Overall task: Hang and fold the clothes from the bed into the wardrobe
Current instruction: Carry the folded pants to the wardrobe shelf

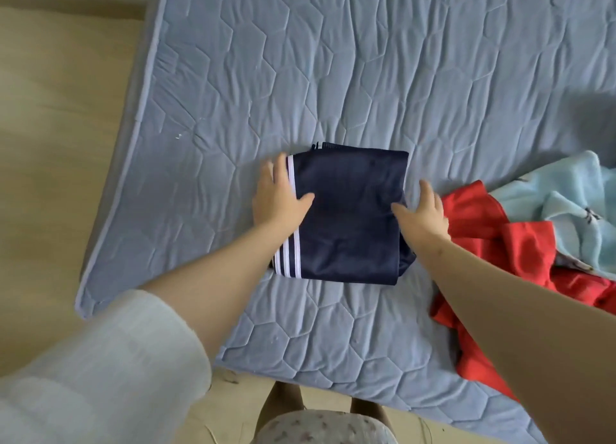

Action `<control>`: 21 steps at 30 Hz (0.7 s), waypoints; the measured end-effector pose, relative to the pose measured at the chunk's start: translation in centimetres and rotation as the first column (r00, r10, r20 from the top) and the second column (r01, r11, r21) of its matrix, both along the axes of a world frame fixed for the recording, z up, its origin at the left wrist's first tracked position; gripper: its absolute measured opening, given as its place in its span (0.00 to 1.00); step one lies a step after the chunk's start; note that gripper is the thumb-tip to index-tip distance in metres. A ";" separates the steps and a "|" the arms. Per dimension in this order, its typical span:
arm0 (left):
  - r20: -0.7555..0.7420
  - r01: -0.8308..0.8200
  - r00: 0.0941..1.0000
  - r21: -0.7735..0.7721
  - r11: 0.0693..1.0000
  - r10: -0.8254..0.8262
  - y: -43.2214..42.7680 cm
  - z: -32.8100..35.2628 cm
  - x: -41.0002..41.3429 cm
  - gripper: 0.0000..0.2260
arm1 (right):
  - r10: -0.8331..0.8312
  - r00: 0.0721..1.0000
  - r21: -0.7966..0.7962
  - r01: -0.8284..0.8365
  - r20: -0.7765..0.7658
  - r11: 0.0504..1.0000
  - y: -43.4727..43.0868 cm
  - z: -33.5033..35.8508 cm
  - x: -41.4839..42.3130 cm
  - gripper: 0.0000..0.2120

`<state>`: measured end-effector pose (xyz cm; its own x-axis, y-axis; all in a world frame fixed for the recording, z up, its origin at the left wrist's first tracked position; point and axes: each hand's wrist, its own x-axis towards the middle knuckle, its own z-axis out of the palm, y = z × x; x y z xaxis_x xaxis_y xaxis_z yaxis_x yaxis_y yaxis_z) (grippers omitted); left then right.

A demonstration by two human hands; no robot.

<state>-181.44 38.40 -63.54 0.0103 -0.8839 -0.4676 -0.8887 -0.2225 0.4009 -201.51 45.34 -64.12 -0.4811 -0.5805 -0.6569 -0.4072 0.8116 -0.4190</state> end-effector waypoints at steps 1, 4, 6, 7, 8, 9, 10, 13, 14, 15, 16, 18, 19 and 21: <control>-0.066 -0.149 0.986 0.087 0.985 0.155 0.6 -1.2 0.3 0.38 | -0.040 0.998 0.031 0.038 0.055 0.999 0.5 -1.0 0.0 0.33; -0.179 -0.452 0.832 0.328 0.829 0.525 1.5 -4.0 1.0 0.40 | -0.223 0.950 0.059 0.215 0.221 0.975 1.3 -3.6 0.2 0.37; -0.213 -0.498 0.790 0.325 0.804 0.575 1.5 -5.1 1.5 0.28 | -0.281 0.925 0.072 0.272 0.256 0.960 1.4 -4.7 0.3 0.37; -0.237 -0.504 0.781 0.308 0.807 0.578 1.4 -5.3 1.7 0.20 | -0.270 0.930 0.075 0.260 0.249 0.963 1.4 -5.1 0.4 0.33; -0.273 -0.490 0.775 0.310 0.815 0.570 1.3 -5.2 1.7 0.14 | -0.243 0.942 0.067 0.234 0.230 0.970 1.3 -5.3 0.5 0.27; -0.316 -0.460 0.773 0.317 0.829 0.550 1.1 -5.0 1.7 0.11 | -0.222 0.953 0.044 0.218 0.206 0.975 1.3 -5.4 0.5 0.20; -0.367 -0.423 0.772 0.315 0.850 0.520 0.9 -4.7 1.7 0.10 | -0.220 0.958 0.004 0.223 0.186 0.975 1.4 -5.4 0.6 0.13; -0.497 -0.338 0.768 0.221 0.915 0.404 -0.2 -3.9 1.4 0.11 | -0.247 0.961 -0.172 0.266 0.124 0.948 1.6 -4.7 0.4 0.03; -0.500 -0.336 0.778 0.181 0.924 0.380 -0.6 -3.9 1.2 0.10 | -0.242 0.965 -0.201 0.257 0.097 0.945 1.5 -4.6 0.3 0.04; -0.462 -0.337 0.809 0.139 0.931 0.362 -1.0 -4.1 1.0 0.10 | -0.223 0.973 -0.194 0.229 0.054 0.954 1.2 -4.6 0.2 0.08; -0.384 -0.327 0.858 0.106 0.939 0.342 -1.4 -4.6 0.9 0.14 | -0.196 0.981 -0.143 0.194 0.004 0.970 1.0 -4.7 0.0 0.14; -0.150 -0.304 0.935 0.130 0.944 0.322 -1.7 -5.7 1.0 0.32 | -0.186 0.982 -0.007 0.186 -0.020 0.982 0.3 -5.2 -0.3 0.28; -0.094 -0.309 0.939 0.187 0.933 0.330 -1.6 -6.2 1.1 0.37 | -0.210 0.978 0.032 0.209 0.017 0.977 -0.1 -5.6 -0.4 0.31; -0.087 -0.320 0.929 0.293 0.901 0.359 -1.0 -7.2 1.4 0.38 | -0.245 0.965 0.061 0.240 0.095 0.969 -0.4 -6.8 -0.7 0.33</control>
<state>-180.07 37.38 -70.71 0.2068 -0.6782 -0.7052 -0.6809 -0.6174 0.3940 -202.18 44.91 -70.89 -0.5335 -0.4209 -0.7336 -0.1535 0.9012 -0.4054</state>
